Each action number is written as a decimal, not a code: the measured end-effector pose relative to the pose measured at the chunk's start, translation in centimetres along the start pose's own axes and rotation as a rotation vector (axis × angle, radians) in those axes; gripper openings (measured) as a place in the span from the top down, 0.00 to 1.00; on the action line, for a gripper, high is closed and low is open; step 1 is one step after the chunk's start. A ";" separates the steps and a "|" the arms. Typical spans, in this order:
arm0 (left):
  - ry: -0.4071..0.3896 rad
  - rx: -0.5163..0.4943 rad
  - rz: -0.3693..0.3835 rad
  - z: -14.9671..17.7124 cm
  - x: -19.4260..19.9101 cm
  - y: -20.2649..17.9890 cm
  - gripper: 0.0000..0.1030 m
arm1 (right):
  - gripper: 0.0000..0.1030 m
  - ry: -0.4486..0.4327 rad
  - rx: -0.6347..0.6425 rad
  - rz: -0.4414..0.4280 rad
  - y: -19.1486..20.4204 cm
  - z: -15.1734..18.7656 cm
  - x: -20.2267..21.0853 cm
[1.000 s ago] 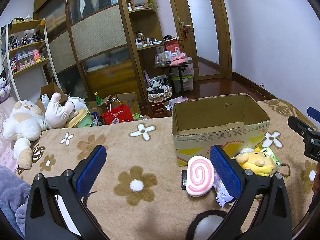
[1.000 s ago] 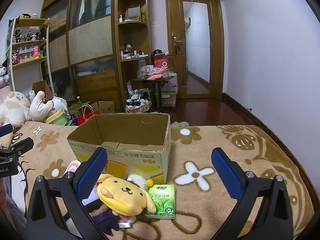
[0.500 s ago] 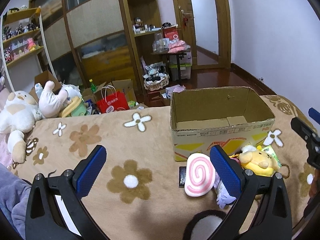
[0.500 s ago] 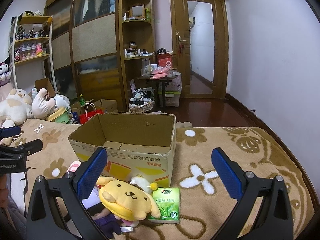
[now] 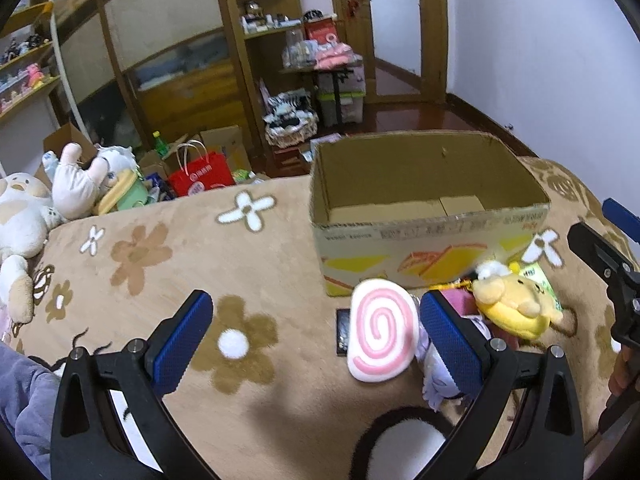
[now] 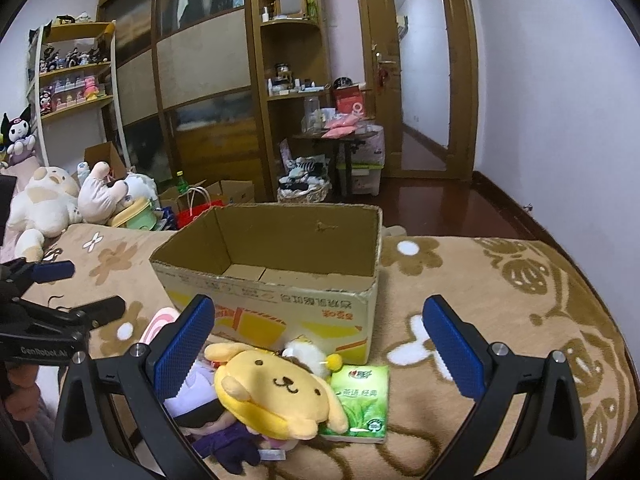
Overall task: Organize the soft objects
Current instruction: 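Close the right gripper on the yellow dog plush while the left grips the pink swirl cushion, then lift both held plushes up and carry them over the open box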
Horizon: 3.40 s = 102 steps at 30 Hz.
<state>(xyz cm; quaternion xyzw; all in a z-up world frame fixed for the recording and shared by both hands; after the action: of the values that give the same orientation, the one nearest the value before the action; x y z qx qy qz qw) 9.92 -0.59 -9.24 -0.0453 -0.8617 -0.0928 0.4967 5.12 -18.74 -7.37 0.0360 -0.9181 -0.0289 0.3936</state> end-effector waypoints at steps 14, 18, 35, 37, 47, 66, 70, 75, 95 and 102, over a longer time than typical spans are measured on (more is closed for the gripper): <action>0.119 -0.024 0.080 0.7 -2.9 -1.4 0.01 | 0.00 0.122 0.046 -0.056 1.9 1.7 -2.3; 0.150 -0.028 0.101 0.9 -3.7 -1.7 0.01 | 0.00 0.185 0.016 -0.064 1.8 2.5 -4.0; 0.253 -0.044 0.119 1.7 -7.3 -2.3 0.01 | 0.09 0.345 -0.061 -0.201 2.0 4.9 -8.6; 0.256 -0.039 0.136 1.8 -7.5 -2.3 0.07 | 0.09 0.348 -0.070 -0.208 1.8 5.0 -8.6; 0.298 -0.015 0.221 2.4 -7.7 -2.6 0.45 | 0.17 0.362 -0.032 -0.192 2.3 4.9 -8.4; 0.271 0.027 0.234 2.6 -6.6 -1.4 0.61 | 0.18 0.275 -0.002 -0.050 1.6 4.2 -6.5; 0.249 0.027 0.197 2.3 -6.1 -1.0 0.61 | 0.18 0.225 0.037 0.000 1.8 3.9 -5.4; 0.175 0.035 0.164 2.2 -4.2 -0.5 0.61 | 0.18 0.164 0.096 0.054 2.6 3.3 -3.9; -0.156 -0.053 0.049 0.8 5.3 -0.8 0.61 | 0.19 -0.147 0.074 0.081 3.4 -0.1 5.8; -0.309 -0.094 0.045 -0.7 9.3 -1.8 0.61 | 0.18 -0.226 0.068 0.083 3.1 -3.0 7.7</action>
<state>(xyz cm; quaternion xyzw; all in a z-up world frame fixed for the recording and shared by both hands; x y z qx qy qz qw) 5.52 -2.59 -1.05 -0.1017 -0.9214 -0.1137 0.3575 1.87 -16.41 0.52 0.0079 -0.9579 0.0147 0.2868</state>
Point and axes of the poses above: each gripper's, at about its wrist camera, not at the fingertips, and x roughly against the way its jaws point, y to its left, z to its underside, the point moved 7 cm from there along -x, roughly the way its jaws point, and after that the axes turned 14 degrees about y, right-handed, at the moved point
